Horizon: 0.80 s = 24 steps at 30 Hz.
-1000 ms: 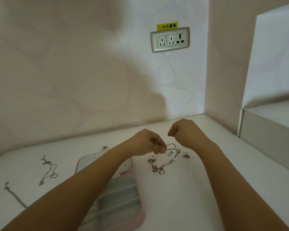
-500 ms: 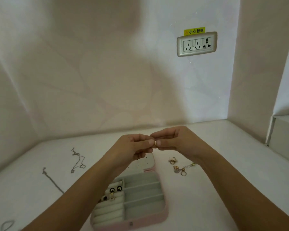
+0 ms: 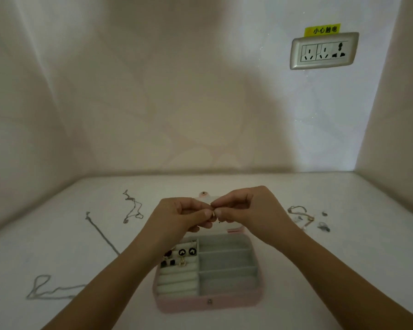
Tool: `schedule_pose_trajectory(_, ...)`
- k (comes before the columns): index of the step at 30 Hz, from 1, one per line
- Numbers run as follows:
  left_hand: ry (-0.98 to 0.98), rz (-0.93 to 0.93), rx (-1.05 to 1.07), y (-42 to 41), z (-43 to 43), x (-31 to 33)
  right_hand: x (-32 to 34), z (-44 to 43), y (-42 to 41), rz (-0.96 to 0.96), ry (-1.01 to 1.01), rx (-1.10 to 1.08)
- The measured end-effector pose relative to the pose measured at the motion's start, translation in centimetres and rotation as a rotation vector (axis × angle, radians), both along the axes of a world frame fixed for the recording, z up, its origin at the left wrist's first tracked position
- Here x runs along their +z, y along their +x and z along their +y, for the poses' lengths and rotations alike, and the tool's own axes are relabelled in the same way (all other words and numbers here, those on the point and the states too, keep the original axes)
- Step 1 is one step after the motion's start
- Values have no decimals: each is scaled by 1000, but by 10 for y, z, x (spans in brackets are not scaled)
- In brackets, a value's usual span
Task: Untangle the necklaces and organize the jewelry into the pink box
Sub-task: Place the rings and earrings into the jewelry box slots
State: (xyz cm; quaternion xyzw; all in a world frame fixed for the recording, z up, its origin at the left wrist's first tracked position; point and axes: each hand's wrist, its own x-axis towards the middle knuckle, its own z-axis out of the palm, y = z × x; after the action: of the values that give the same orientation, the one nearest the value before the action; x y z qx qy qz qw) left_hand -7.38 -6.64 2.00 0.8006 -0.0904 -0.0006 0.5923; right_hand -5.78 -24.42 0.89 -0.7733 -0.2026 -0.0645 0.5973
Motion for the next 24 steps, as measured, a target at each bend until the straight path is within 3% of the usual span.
schedule_pose_trajectory(7, 24, -54, -16, -4, 13, 0, 2, 14, -16, -250, -47, -55)
schedule_pose_trajectory(17, -116, -2, -60, -10, 23, 3, 2, 24, -22, -131, 132, 49)
schedule_pose_trajectory(24, -174, 3, -57, -12, 23, 3, -1, 27, -18, -61, 142, 27)
